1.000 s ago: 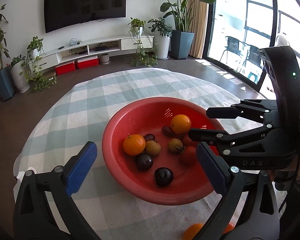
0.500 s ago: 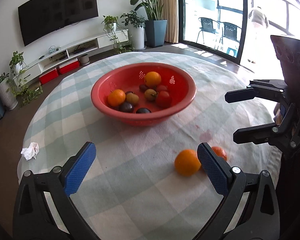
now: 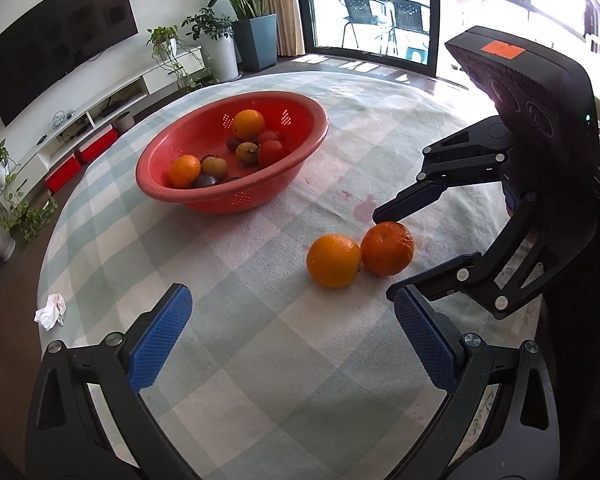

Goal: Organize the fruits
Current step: 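Withdraw both tools to the last two oranges and close each on one, then lift both oranges and carry them over the red bowl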

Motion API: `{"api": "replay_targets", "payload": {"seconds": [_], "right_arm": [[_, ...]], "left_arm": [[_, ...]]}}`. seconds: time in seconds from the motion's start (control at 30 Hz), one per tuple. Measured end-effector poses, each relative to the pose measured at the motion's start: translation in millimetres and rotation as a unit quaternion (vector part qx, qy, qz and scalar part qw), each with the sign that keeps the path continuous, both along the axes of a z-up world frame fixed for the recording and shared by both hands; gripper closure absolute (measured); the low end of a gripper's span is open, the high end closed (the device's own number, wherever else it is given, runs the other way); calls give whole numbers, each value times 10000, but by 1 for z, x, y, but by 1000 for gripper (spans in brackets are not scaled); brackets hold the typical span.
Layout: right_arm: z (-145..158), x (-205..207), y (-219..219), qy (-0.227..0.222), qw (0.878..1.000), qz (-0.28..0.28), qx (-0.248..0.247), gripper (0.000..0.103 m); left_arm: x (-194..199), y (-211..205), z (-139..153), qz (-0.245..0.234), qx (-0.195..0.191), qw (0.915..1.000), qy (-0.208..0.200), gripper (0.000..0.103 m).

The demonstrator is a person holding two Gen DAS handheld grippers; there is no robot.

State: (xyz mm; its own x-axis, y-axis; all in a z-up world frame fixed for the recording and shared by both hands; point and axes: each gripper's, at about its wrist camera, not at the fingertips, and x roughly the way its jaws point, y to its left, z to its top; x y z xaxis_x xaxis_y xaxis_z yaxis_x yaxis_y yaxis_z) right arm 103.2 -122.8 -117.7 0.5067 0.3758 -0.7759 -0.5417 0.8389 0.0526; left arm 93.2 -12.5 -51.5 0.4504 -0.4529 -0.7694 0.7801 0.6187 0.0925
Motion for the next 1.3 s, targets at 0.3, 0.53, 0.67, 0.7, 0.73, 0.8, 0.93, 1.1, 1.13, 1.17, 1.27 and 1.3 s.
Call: {"api": "replay_targets", "payload": {"seconds": [0.3,0.53,0.67,0.7,0.73,0.8,0.93,1.1,1.13,1.17,1.27,1.3], "right_arm": [[-9,8,1,229,9996,-97,-97,56],[-8,6,-4,261,9995,-159,-6,60],[-5,1,-7,242,9995,-183,-10,61],[-4,-1,-9,231,9995,-231,-15,61],[-3,-2,-12,228,9993,-294,4,61],[0,-5,-21,233,9986,-471,76,61],[5,-10,-42,225,9954,-899,233,61],[11,-15,-60,204,9918,-1176,447,61],[11,-15,-61,195,9916,-1192,469,61],[11,-15,-61,187,9914,-1201,481,61],[12,-15,-62,183,9913,-1193,519,61],[12,-15,-62,182,9913,-1189,525,61]], "left_arm": [[10,-1,-2,81,22,9998,177,0],[12,-7,-6,57,-13,9996,273,0],[13,-13,-10,88,1,9994,335,0],[14,-15,-11,97,-4,9994,346,0],[15,-17,-12,105,-2,9993,357,0],[17,-22,-15,131,9,9992,390,0],[24,-31,-21,226,-11,9985,493,0],[31,-40,-24,347,-201,9970,664,1],[31,-42,-24,358,-218,9968,679,1],[32,-44,-25,364,-224,9967,695,3],[33,-50,-29,370,-189,9962,767,18],[34,-51,-31,391,-161,9961,773,24]]}}
